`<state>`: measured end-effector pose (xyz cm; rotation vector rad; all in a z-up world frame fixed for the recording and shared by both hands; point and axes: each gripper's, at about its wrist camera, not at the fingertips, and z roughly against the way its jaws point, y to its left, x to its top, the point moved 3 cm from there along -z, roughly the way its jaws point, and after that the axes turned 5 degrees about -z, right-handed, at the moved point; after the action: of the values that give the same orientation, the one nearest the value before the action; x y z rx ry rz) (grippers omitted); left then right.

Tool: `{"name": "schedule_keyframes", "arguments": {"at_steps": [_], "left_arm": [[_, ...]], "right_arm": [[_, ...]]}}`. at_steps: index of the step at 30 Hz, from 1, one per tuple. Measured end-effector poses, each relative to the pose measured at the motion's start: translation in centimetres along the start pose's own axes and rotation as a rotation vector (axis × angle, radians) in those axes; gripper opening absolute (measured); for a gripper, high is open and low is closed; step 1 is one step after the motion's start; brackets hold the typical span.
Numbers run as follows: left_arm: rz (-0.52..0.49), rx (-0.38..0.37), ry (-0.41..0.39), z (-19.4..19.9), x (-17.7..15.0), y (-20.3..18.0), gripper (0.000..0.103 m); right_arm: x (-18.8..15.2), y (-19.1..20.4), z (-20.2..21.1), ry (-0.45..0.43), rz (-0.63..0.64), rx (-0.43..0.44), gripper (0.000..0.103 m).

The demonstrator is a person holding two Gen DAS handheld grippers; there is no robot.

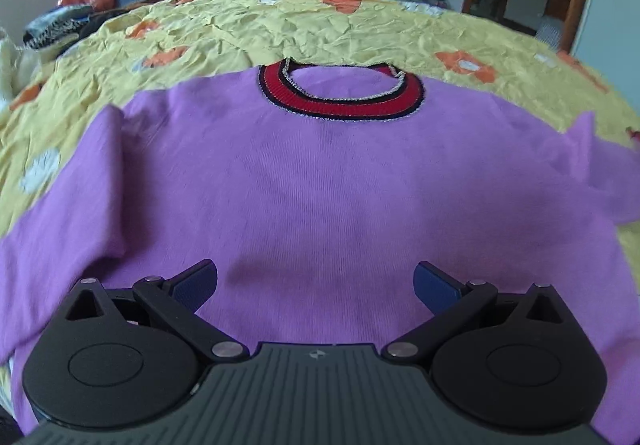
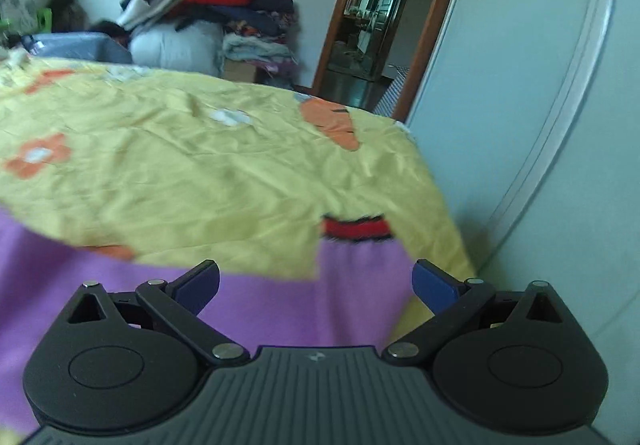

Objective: Fold small clothes
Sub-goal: 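Grasp the red-striped sleeve cuff with the right gripper, then lift the cuff with the right gripper and fold the sleeve across the body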

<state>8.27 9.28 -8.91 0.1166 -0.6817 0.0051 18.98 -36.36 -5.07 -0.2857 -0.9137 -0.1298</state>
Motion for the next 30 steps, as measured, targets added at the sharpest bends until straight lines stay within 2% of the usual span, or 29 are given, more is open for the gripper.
{"name": "schedule_keyframes", "arguments": {"at_steps": [3, 5, 10, 12, 13, 14, 16, 17, 18, 19, 22, 26, 30], "left_arm": [[0.03, 0.0, 0.014, -1.6, 0.8, -0.3, 0.103], [0.044, 0.003, 0.013, -2.0, 1.2, -0.4, 0.103], [0.044, 0.005, -0.011, -2.1, 1.1, -0.6, 0.103], [0.049, 0.007, -0.021, -2.1, 1.1, -0.6, 0.103], [0.048, 0.01, -0.031, -2.1, 1.0, -0.7, 0.103], [0.047, 0.012, -0.042, -2.1, 0.9, -0.8, 0.103], [0.048, 0.016, -0.062, -2.0, 0.7, -0.9, 0.103], [0.049, 0.017, -0.068, -2.0, 0.7, -0.9, 0.103], [0.049, 0.018, -0.072, -2.0, 0.6, -0.9, 0.103], [0.049, 0.018, -0.073, -2.0, 0.7, -0.9, 0.103], [0.049, 0.012, -0.062, -2.0, 0.8, -0.8, 0.103], [0.053, -0.01, -0.009, -1.7, 0.8, -0.5, 0.103], [0.071, -0.05, 0.014, -0.3, -0.2, 0.2, 0.103]], "right_arm": [[0.7, -1.6, -2.6, 0.04, -0.031, 0.064, 0.103], [1.2, -2.8, -4.4, 0.062, -0.081, 0.042, 0.103], [1.6, -3.6, -6.5, 0.111, -0.077, 0.083, 0.102], [1.5, -3.7, -7.1, 0.13, -0.07, 0.096, 0.085], [1.3, -3.8, -7.5, 0.157, -0.066, 0.098, 0.065], [1.0, -3.7, -8.0, 0.187, -0.059, 0.101, 0.05], [0.8, -3.9, -8.0, 0.189, -0.071, 0.121, 0.047], [0.9, -4.1, -8.0, 0.19, -0.082, 0.119, 0.027], [0.9, -4.4, -7.9, 0.187, -0.095, 0.104, 0.013], [1.0, -4.9, -7.7, 0.183, -0.108, 0.091, 0.005], [0.8, -6.2, -6.6, 0.165, -0.131, 0.073, 0.004], [0.1, -9.9, -3.3, 0.118, -0.243, 0.078, 0.004], [-4.0, -14.8, 0.0, 0.139, -0.385, 0.064, 0.004]]}}
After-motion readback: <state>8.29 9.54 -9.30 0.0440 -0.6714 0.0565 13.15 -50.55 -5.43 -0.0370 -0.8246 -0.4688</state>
